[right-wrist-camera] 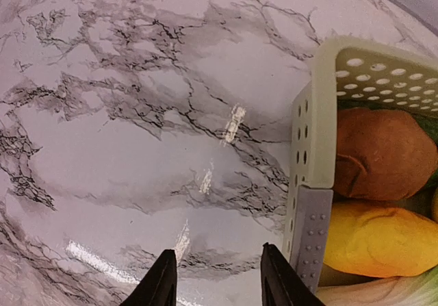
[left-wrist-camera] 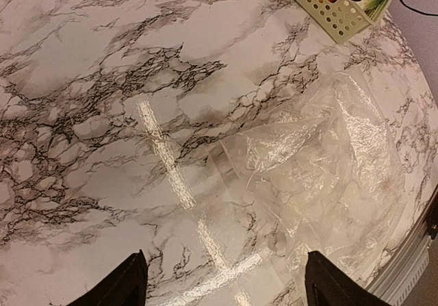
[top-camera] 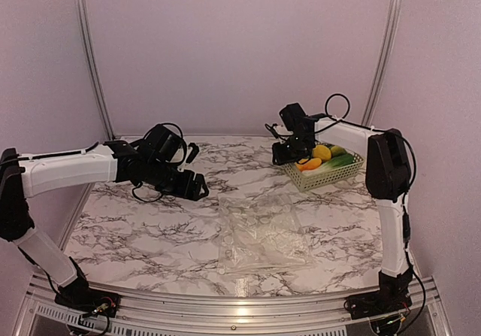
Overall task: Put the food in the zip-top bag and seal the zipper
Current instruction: Move the bin to the center of the board.
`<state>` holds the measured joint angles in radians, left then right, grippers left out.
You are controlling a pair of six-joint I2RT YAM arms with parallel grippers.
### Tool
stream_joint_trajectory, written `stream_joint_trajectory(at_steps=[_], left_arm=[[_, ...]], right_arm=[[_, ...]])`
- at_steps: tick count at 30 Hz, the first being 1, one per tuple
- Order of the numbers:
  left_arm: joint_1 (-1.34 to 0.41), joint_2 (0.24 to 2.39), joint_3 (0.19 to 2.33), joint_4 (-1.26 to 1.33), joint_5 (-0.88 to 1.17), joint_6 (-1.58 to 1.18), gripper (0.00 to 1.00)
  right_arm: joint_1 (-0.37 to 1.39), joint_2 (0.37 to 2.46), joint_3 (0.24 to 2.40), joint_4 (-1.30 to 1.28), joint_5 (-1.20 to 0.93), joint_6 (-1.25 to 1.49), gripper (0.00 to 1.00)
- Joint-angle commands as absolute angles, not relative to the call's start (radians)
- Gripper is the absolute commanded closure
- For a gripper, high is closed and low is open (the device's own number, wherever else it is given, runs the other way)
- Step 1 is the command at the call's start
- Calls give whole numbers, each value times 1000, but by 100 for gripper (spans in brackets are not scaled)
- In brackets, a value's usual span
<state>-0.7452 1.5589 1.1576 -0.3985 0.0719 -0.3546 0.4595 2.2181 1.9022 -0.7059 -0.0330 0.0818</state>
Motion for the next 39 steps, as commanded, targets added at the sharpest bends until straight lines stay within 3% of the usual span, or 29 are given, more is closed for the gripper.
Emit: stream_joint_trajectory(at_steps=[1, 9, 25, 30, 34, 39], left_arm=[[-750, 1525, 1140, -436, 86, -364, 18], [-750, 1539, 1137, -444, 114, -357, 20], [-759, 1528, 1144, -448, 137, -353, 21], [-762, 1524, 1140, -446, 137, -353, 21], [-764, 1527, 1138, -440, 142, -354, 21], [-768, 1546, 1125, -416, 163, -356, 21]], right_arm=[[454, 2211, 1944, -722, -11, 82, 62], [454, 2140, 1939, -671, -6, 60, 63], [453, 2224, 1927, -730, 121, 48, 58], [454, 2212, 1877, -734, 102, 41, 64], [454, 2172, 1839, -753, 87, 33, 80], [454, 2073, 1737, -748, 103, 16, 82]])
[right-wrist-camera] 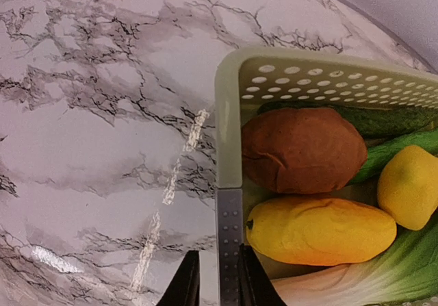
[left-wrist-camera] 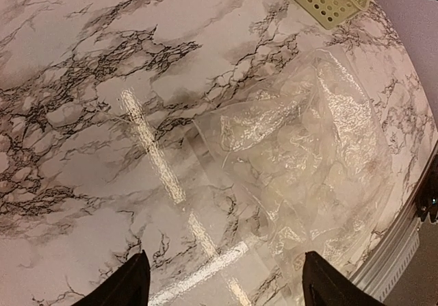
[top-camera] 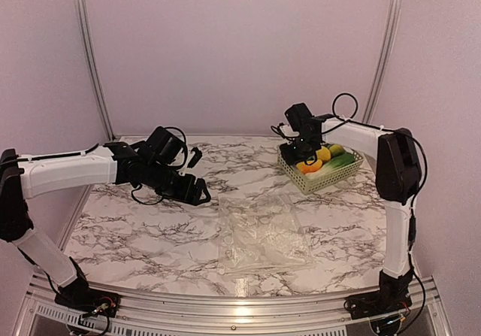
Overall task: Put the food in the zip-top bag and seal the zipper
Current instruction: Move the bin to the center of the board.
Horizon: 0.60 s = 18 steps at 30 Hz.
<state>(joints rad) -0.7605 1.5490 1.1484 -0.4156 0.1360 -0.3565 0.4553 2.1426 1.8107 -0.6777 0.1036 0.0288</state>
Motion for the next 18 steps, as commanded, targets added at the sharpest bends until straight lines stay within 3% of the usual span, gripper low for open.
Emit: stream_joint_trajectory(at_steps=[1, 18], left_arm=[[-768, 1554, 1126, -411, 167, -357, 21], [-795, 1750, 1189, -254, 258, -487, 22]], right_arm=[[453, 2060, 1718, -750, 110, 12, 82], [500, 1675, 1313, -880, 115, 15, 83]])
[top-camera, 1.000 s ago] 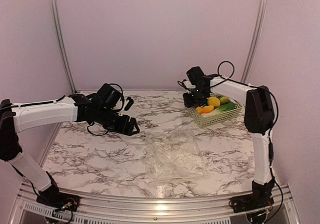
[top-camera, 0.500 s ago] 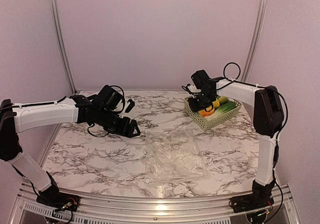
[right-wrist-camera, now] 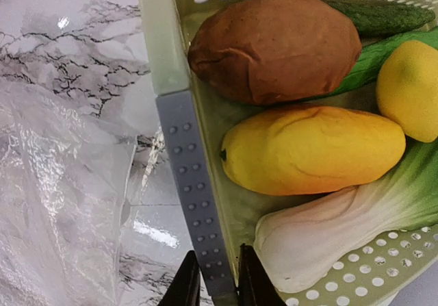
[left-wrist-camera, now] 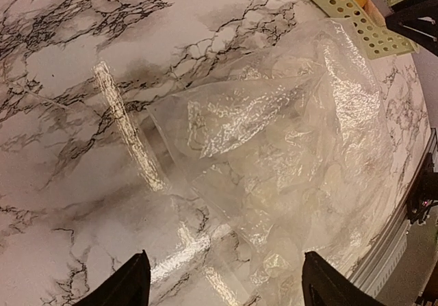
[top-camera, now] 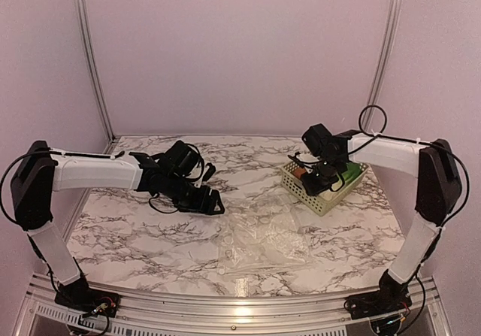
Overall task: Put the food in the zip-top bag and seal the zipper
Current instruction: Move the bin to the center of the board, then move the zipper food storage bag to the center of the board.
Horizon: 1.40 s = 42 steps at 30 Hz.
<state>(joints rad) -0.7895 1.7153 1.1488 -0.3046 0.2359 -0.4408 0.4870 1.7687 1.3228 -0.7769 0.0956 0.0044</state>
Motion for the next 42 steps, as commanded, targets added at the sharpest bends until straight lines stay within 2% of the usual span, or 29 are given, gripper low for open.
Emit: stream_joint_trajectory(at_steps=[1, 7, 11, 15, 19, 23, 26, 29, 31, 38, 42], left_arm=[[-795, 1766, 1195, -253, 259, -496, 22], [-795, 1854, 1233, -256, 249, -555, 21], [-795, 1921, 1276, -280, 273, -583, 25], [-795, 1946, 1283, -278, 272, -606, 45], [-795, 1941, 1270, -279, 254, -627, 60], [-795, 1924, 1248, -295, 263, -618, 80], [-793, 1885, 1214, -303, 249, -607, 92], [-790, 1828, 1177, -318, 207, -590, 100], [-783, 1787, 1150, -328, 179, -583, 100], [-726, 1662, 1070, -342, 103, -589, 100], [-667, 1643, 1051, -332, 76, -598, 100]], right_arm=[[500, 1655, 1322, -896, 127, 18, 82], [499, 1626, 1419, -858, 86, 88, 59], [499, 1715, 1490, -785, 25, 173, 57], [499, 1808, 1545, -741, 51, 270, 57], [494, 1898, 1623, -747, 119, 393, 54], [481, 1969, 1677, -760, 144, 487, 46], [463, 2002, 1678, -733, 143, 537, 46], [437, 2026, 1668, -692, 129, 581, 50], [423, 2039, 1655, -649, 120, 594, 54], [461, 2083, 1679, -653, 93, 575, 88], [533, 2030, 1607, -657, 78, 587, 100]])
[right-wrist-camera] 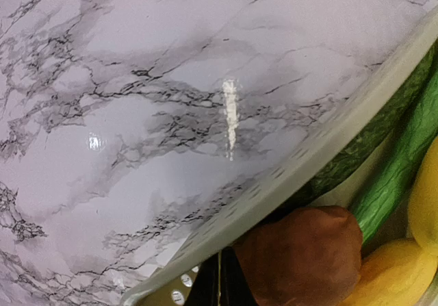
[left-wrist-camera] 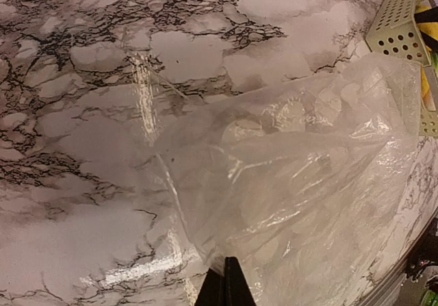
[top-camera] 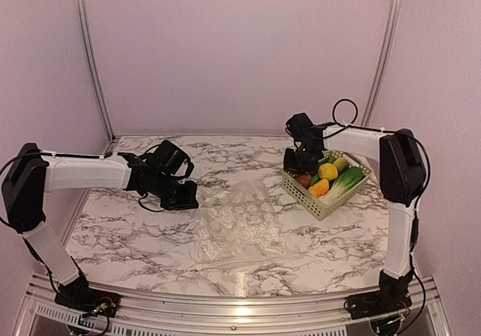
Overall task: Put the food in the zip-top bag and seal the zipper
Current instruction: Move the zipper food storage bag to the center of the board.
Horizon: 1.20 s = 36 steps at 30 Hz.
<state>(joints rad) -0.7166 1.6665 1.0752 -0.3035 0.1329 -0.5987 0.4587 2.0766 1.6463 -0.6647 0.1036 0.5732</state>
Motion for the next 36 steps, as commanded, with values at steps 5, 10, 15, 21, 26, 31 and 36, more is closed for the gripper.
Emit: stream_joint_trajectory(at_steps=[5, 10, 15, 21, 26, 31, 36], left_arm=[[-601, 1659, 1067, -328, 75, -582, 100], [-569, 1685, 1105, -344, 75, -549, 100], [-544, 1693, 1123, -352, 72, -535, 100], [-532, 1706, 1131, -359, 79, -534, 100], [-532, 1719, 1151, -367, 88, -525, 95], [-532, 1738, 1187, -413, 102, -526, 68], [-532, 1715, 1181, -422, 95, -527, 53]], right_arm=[[609, 1900, 1485, -675, 90, 592, 100], [631, 1772, 1333, -736, 66, 562, 100], [632, 1611, 1181, -828, 118, 508, 100], [630, 1574, 1223, -905, 166, 424, 100], [632, 1609, 1415, -838, 206, 390, 65], [627, 1800, 1634, -812, 264, 450, 39], [587, 1990, 1760, -816, 284, 575, 28]])
